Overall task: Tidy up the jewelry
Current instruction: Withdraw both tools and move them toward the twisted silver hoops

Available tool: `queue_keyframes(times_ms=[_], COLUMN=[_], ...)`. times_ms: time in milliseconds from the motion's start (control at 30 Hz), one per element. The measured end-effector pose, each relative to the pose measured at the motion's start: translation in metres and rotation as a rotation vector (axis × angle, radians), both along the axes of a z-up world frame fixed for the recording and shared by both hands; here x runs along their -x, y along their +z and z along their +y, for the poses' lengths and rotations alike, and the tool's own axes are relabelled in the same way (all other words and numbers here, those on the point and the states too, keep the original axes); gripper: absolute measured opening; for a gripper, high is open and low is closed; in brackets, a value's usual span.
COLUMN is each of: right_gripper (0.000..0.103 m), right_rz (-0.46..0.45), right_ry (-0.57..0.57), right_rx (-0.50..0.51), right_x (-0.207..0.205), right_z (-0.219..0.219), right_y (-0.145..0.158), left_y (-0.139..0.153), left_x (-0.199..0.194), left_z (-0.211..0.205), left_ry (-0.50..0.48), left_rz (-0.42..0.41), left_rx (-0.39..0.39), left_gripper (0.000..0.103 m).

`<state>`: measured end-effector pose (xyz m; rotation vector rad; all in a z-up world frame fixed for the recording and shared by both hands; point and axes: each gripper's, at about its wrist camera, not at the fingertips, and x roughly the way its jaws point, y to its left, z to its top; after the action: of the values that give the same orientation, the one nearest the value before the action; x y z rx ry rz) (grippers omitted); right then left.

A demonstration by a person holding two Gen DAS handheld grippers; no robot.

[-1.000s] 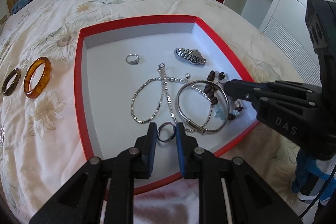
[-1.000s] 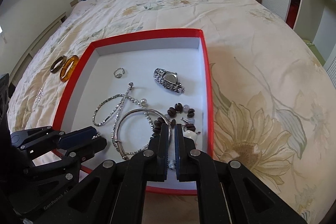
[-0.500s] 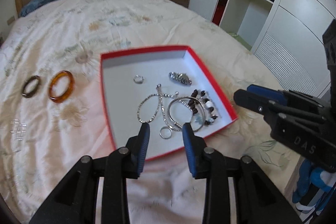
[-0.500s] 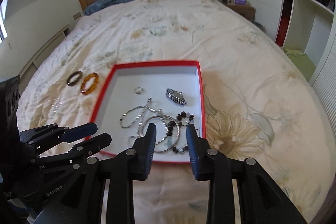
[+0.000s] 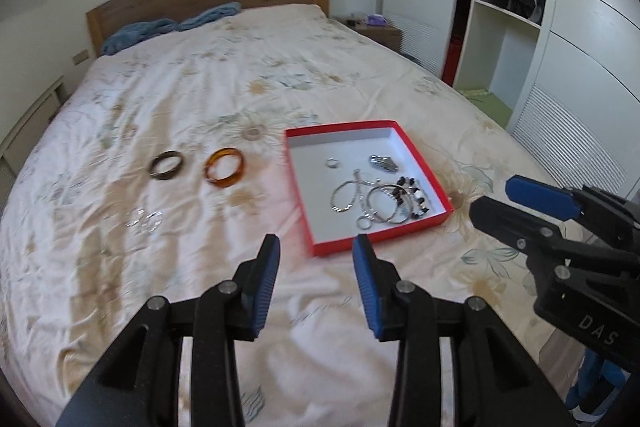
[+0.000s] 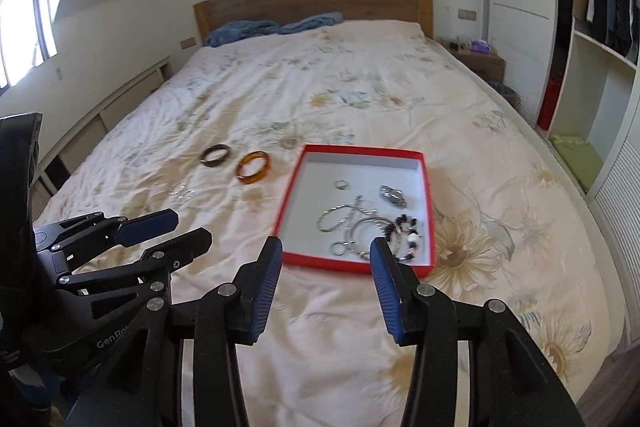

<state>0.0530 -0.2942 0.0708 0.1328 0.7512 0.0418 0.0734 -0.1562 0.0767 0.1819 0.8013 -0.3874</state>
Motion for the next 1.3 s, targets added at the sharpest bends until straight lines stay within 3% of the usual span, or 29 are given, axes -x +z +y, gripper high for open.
queue_keyframes(times_ms=[100, 400, 733, 1100, 1300], right_gripper=[0.047, 0.048, 0.049, 0.052, 0.052], right_rz=[-0.017, -0.066, -0.073, -0.037, 0.007], right_ry=[0.023, 0.061, 0.135, 0.195, 0.215], right_rx=[0.007, 0.032, 0.067, 0.088, 0.067], right_x=[0.015, 0.045, 0.049, 0.027, -0.007], right_z=[0.016, 0.051, 0.095, 0.127, 0.135], right_y=[0.009, 0.030, 0.039, 0.026, 0.003], left_y=[0.010, 0.036, 0.046, 0.025, -0.018], left_x=[0.017, 0.059, 0.070, 0.051, 0.017], left_z=[0.017, 0.058, 0.109, 0.145, 0.179], left_ry=[0.029, 0.074, 0.171, 0.230, 0.303], left_rz=[-0.035, -0.140, -0.164, -0.126, -0.046], left_rx=[0.003, 0.015, 0.075, 0.097, 0.096], left_gripper=[0.048, 0.048, 0.048, 0.048, 0.048])
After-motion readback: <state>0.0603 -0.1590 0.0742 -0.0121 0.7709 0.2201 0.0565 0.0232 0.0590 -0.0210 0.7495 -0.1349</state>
